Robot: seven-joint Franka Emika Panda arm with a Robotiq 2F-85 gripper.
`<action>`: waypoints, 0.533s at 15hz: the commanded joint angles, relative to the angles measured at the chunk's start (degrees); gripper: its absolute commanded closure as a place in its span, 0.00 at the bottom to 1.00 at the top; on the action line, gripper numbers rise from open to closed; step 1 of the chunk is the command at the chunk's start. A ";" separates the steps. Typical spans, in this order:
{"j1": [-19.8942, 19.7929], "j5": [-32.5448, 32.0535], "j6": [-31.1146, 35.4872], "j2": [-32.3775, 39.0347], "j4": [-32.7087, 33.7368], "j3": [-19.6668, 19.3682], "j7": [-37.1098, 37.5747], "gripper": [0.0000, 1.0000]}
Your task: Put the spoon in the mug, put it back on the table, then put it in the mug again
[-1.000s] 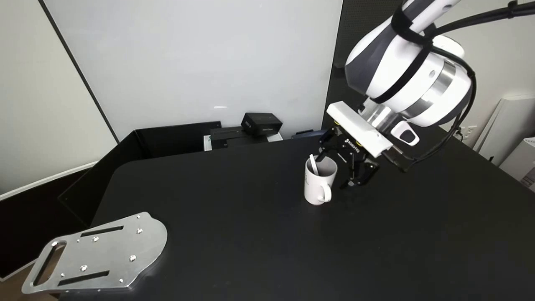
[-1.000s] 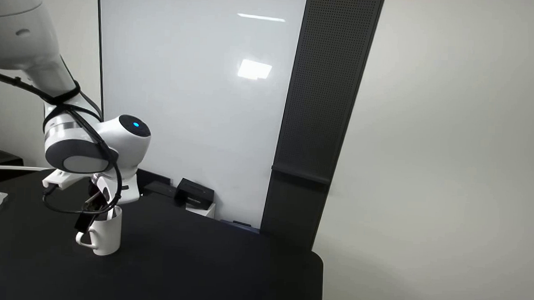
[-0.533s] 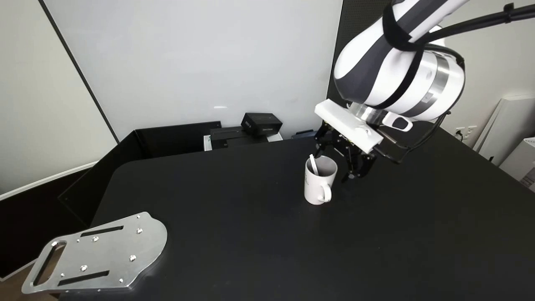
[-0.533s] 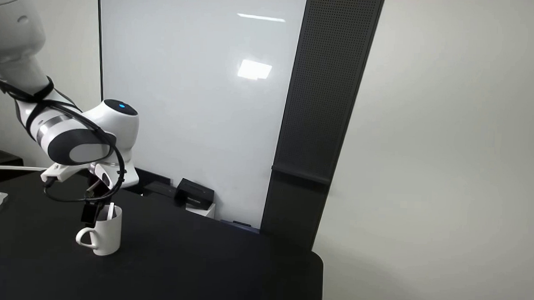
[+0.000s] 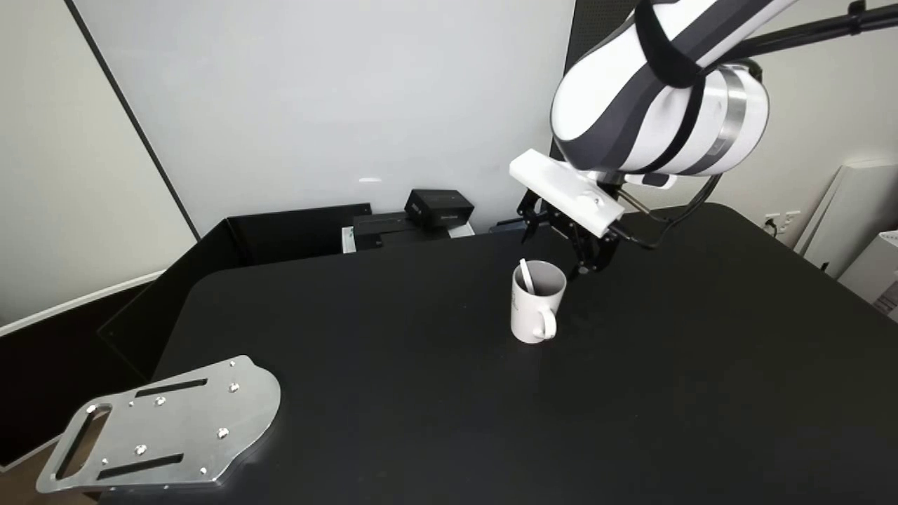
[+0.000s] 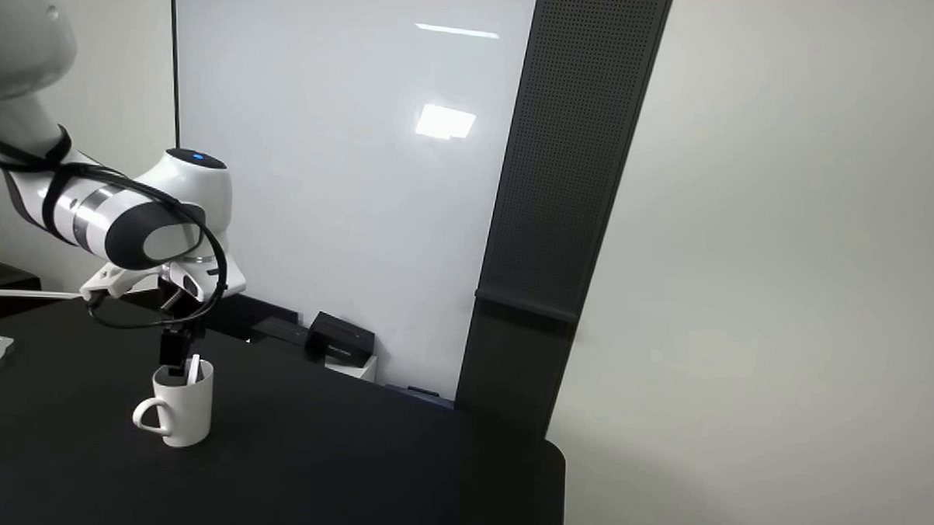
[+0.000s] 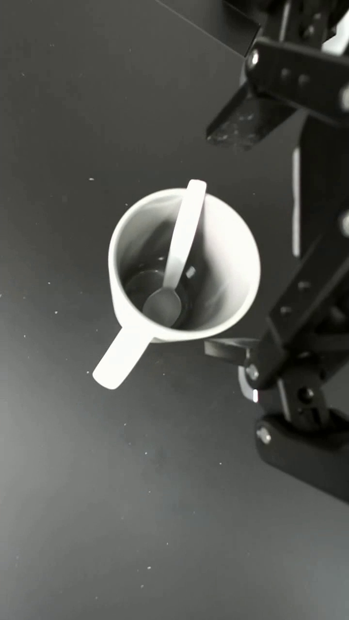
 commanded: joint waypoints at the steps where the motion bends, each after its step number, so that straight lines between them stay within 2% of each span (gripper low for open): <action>1: 0.54 -4.86 -2.81 0.14 3.59 -0.84 5.91 0.00; 8: 2.54 -14.60 -11.25 3.32 11.73 -3.24 15.13 0.00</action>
